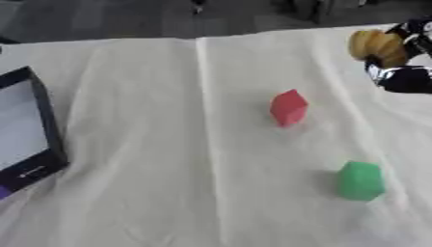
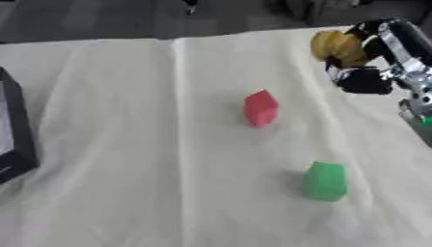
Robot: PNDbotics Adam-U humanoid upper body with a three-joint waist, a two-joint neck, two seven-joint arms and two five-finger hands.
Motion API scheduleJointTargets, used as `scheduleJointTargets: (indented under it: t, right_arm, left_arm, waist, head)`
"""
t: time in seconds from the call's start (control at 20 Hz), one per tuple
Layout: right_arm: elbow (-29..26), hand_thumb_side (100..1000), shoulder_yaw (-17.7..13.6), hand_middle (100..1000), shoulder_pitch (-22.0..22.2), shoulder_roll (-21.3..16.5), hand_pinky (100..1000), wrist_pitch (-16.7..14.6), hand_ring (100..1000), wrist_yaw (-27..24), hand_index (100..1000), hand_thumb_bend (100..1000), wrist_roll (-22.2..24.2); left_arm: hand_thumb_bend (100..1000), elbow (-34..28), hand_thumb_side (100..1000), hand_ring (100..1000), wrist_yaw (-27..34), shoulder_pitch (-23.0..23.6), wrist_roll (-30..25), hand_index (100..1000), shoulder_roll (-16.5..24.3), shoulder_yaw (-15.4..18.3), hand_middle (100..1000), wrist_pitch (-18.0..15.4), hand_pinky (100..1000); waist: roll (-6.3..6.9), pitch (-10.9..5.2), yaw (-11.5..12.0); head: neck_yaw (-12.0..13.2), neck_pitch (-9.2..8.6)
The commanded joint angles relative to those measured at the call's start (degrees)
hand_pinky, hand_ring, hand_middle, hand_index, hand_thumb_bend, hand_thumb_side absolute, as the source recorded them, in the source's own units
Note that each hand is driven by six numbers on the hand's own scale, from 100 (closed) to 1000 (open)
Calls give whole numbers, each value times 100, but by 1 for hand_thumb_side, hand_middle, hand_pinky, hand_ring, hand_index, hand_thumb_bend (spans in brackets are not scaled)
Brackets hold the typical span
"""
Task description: Pick up the objects with one hand, pass them to the other hand, and then place them into the box on the other side of the table.
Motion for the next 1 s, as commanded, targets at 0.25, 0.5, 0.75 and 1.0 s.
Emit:
scheduleJointTargets:
  t: [0.25,0.5,0.75,1.0]
  right_arm:
    - [-177,100,522,495,-322,454,701,-927,505,1362,541,100,-459]
    - [-177,100,963,480,-596,657,735,-1334,528,2527,540,117,-678]
    - [-177,100,1337,474,-845,893,748,-1454,540,3208,541,121,-681]
    - [-177,100,1676,471,-998,1100,763,-1626,549,3656,542,120,-529]
  left_arm:
    - [100,-44,759,833,147,-511,-442,755,524,-360,723,561,884]
    - [100,-188,752,834,195,-920,-797,762,811,-641,726,974,881]
    - [100,-280,735,836,107,-1365,-1137,776,1005,-884,735,1095,876]
    - [100,-284,749,845,-128,-1814,-1815,801,1054,-1265,748,1345,880]
  waist:
    - [-4,-233,-46]
    - [-1,-303,-59]
    - [6,-352,-46]
    - [15,-381,-7]
  head:
    - [272,149]
    - [368,225]
    - [460,293]
    - [528,322]
